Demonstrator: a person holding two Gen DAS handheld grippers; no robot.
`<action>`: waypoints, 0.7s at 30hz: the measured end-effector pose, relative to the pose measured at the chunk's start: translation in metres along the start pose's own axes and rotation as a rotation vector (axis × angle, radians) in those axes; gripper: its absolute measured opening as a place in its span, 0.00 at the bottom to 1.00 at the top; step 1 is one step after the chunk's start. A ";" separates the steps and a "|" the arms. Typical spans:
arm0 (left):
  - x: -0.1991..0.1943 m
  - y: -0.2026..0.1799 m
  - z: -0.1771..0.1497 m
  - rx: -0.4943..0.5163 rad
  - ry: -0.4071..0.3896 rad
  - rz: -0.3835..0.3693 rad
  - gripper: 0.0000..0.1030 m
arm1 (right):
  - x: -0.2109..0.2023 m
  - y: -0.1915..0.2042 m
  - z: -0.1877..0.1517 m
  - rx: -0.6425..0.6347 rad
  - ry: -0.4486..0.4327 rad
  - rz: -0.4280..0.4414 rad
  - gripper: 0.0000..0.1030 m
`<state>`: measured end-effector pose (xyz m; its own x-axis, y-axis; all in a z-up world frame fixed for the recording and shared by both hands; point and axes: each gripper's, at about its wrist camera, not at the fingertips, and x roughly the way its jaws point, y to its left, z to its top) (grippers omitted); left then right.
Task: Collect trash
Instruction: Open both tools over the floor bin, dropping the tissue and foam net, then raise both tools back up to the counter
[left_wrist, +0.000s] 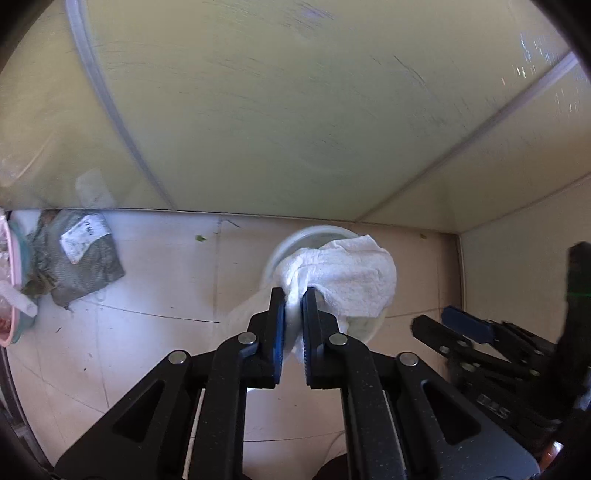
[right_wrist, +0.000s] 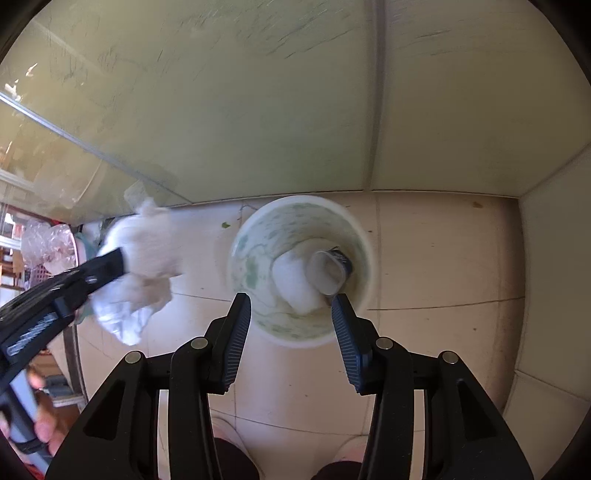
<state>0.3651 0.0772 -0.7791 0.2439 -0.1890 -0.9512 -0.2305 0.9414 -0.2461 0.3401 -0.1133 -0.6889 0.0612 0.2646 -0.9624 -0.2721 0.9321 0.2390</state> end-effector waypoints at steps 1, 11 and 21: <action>0.003 -0.007 0.000 0.010 0.007 -0.007 0.06 | -0.007 -0.007 -0.003 0.011 -0.006 -0.002 0.41; -0.003 -0.034 0.000 0.049 0.047 -0.018 0.42 | -0.067 -0.026 -0.001 0.088 -0.064 -0.003 0.41; -0.129 -0.056 0.011 0.097 -0.034 0.033 0.42 | -0.145 0.007 0.016 0.059 -0.123 0.029 0.41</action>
<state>0.3569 0.0522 -0.6410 0.2702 -0.1488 -0.9512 -0.1472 0.9700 -0.1935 0.3444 -0.1409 -0.5453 0.1728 0.3163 -0.9328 -0.2185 0.9357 0.2769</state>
